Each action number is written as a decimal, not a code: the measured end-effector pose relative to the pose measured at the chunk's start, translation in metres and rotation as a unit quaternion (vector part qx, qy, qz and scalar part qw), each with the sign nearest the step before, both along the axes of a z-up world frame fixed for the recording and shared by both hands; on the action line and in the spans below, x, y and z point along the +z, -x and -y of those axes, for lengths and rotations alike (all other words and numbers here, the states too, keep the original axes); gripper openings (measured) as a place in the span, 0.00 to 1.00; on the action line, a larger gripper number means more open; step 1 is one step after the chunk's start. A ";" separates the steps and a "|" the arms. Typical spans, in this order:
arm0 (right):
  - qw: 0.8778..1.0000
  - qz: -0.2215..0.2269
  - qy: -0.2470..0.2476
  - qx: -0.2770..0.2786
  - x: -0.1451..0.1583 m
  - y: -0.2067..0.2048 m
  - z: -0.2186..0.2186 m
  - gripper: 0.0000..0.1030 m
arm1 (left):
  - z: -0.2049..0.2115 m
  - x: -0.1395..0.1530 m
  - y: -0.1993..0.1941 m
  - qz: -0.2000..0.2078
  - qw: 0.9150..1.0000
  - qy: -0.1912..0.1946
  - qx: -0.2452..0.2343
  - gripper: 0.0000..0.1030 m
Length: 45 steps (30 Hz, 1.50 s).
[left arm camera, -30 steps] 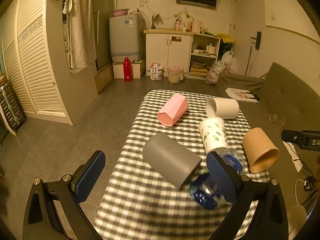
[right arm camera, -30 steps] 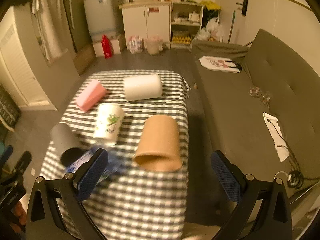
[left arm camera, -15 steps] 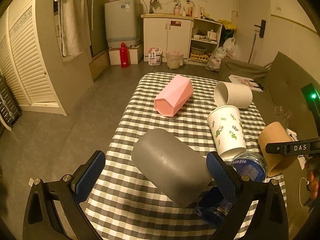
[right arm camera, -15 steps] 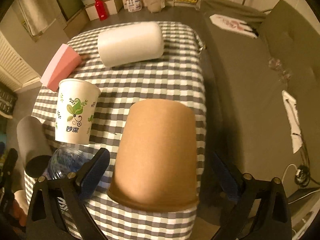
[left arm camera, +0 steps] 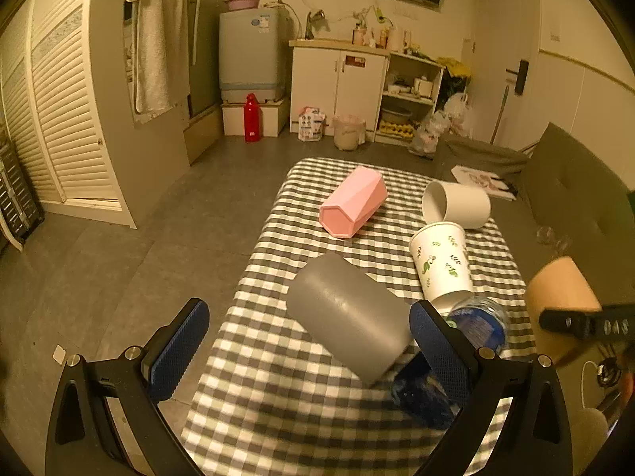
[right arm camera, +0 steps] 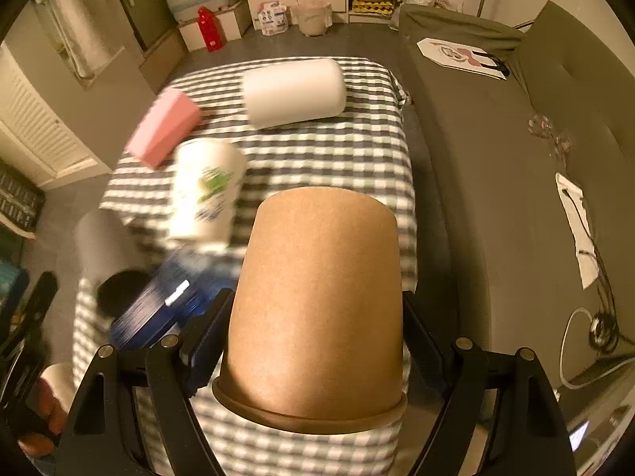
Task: Flip cup upside down
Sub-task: 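Lift the tan cup with the right gripper while the left gripper grasps its body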
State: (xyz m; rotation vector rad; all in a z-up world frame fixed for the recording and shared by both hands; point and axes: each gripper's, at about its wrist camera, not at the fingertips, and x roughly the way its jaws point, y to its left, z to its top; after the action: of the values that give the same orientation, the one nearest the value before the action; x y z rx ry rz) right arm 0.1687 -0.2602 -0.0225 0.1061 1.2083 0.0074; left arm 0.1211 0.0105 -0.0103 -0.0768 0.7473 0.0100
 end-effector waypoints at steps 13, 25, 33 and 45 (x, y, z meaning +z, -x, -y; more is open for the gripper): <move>0.998 -0.029 -0.054 0.033 -0.020 0.100 -0.086 0.79 | -0.022 0.005 0.062 0.007 1.000 -0.015 0.001 1.00; 0.997 -0.049 -0.052 0.039 -0.047 0.103 -0.100 0.80 | -0.017 -0.002 0.080 -0.008 0.999 -0.033 0.005 1.00; 0.998 0.003 -0.044 0.047 -0.013 0.111 -0.082 0.88 | -0.011 -0.003 0.080 -0.035 0.998 -0.049 0.013 1.00; 0.997 0.073 0.033 -0.005 0.021 0.125 0.018 0.91 | 0.080 0.007 0.058 -0.100 0.992 -0.039 -0.072 1.00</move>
State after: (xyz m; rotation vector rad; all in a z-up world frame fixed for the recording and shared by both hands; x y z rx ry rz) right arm 0.0436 -0.2784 -0.0011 0.0534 1.0613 -0.0328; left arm 0.0626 -0.0699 -0.0032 0.0544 0.9501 -0.0919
